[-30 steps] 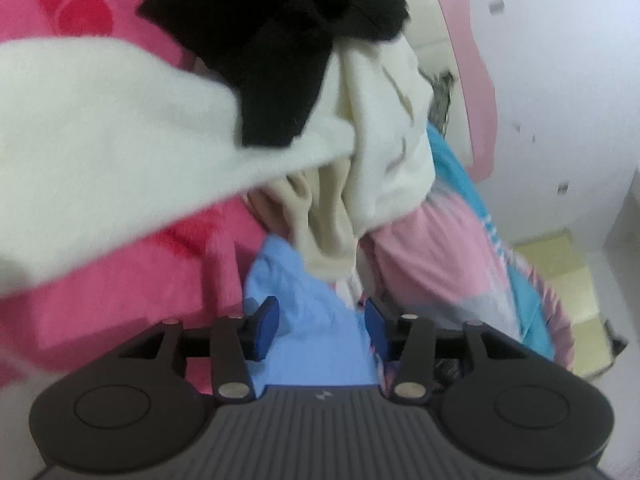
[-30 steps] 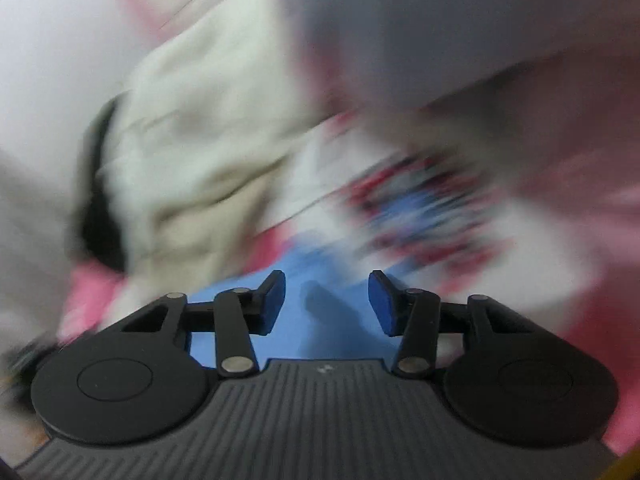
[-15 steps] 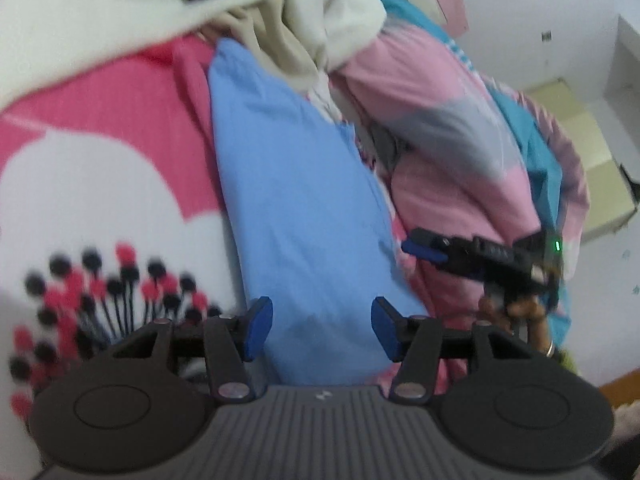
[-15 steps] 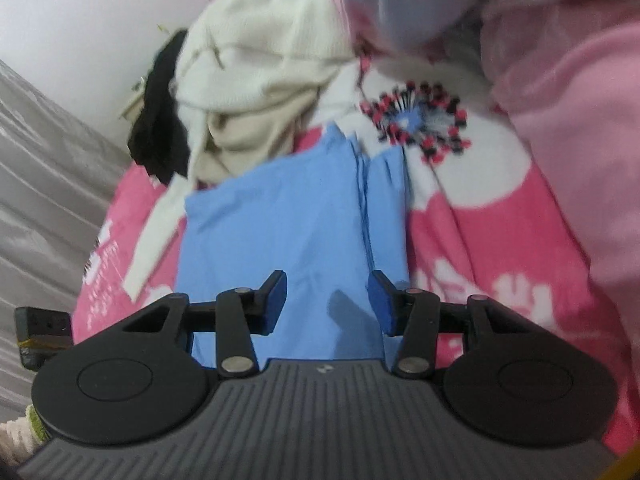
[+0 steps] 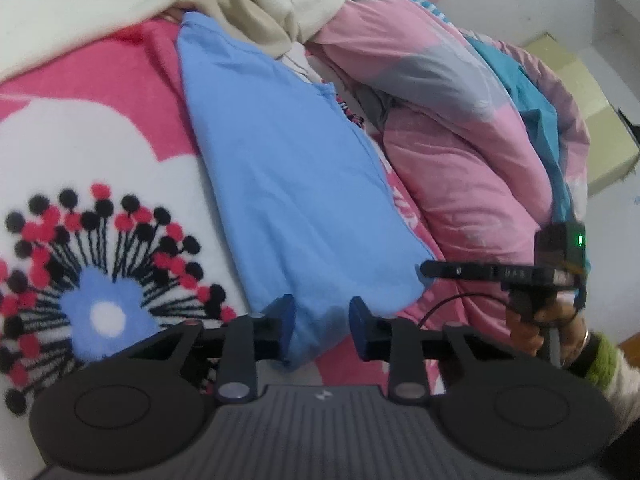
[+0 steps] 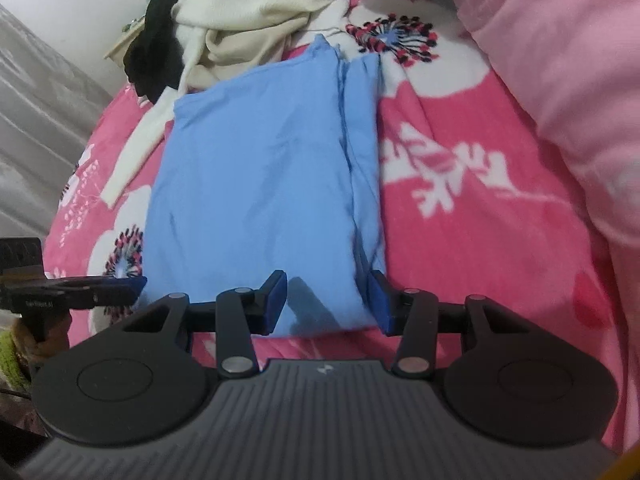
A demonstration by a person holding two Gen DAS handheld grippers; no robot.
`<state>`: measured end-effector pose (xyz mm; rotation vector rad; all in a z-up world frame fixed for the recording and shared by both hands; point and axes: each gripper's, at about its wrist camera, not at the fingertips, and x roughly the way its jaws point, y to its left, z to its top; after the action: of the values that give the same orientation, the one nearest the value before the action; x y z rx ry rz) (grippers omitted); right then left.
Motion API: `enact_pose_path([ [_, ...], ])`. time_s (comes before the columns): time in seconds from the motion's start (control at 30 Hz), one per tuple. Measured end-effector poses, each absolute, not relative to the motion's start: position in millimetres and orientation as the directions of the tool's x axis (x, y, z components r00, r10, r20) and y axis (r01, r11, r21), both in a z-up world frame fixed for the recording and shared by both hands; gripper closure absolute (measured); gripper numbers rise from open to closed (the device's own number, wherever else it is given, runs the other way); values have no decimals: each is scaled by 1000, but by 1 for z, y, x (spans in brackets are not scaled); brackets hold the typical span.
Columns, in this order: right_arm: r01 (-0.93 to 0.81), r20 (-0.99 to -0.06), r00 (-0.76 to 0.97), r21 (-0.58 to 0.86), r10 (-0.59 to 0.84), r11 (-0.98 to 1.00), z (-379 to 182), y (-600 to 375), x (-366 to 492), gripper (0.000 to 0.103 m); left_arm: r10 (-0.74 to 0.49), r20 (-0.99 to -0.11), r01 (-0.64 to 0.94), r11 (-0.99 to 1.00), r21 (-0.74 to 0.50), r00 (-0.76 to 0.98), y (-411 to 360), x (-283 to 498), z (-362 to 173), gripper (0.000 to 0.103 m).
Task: Fold clothes
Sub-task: 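Pinch the blue T-shirt bundle end with the left gripper while the right gripper pinches beside it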
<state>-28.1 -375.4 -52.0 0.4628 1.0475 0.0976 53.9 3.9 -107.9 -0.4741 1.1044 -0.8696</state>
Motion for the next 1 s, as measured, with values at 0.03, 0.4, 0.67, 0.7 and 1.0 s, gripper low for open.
enact_pose_path([
  [0.03,143,-809,510,413,290,899,-53,-376,-30,60,-803,-568,358,592,-722,183,4,53,-109,84],
  [0.4,134,-708,641,483,297,865,-32,-378,-74,101,-791,-576,490,592,-640,206,13,32,-80,103],
  [0.67,186,-775,597,384,206,904,-45,-385,-85,97,-749,-639,431,642,-634,175,24,36,-102,83],
  [0.7,153,-750,629,379,206,913,-36,-386,-80,97,-764,-614,425,631,-649,196,29,37,-97,75],
  [1.0,-7,-636,724,382,268,924,-41,-385,29,78,-752,-620,313,658,-685,224,18,61,-115,77],
])
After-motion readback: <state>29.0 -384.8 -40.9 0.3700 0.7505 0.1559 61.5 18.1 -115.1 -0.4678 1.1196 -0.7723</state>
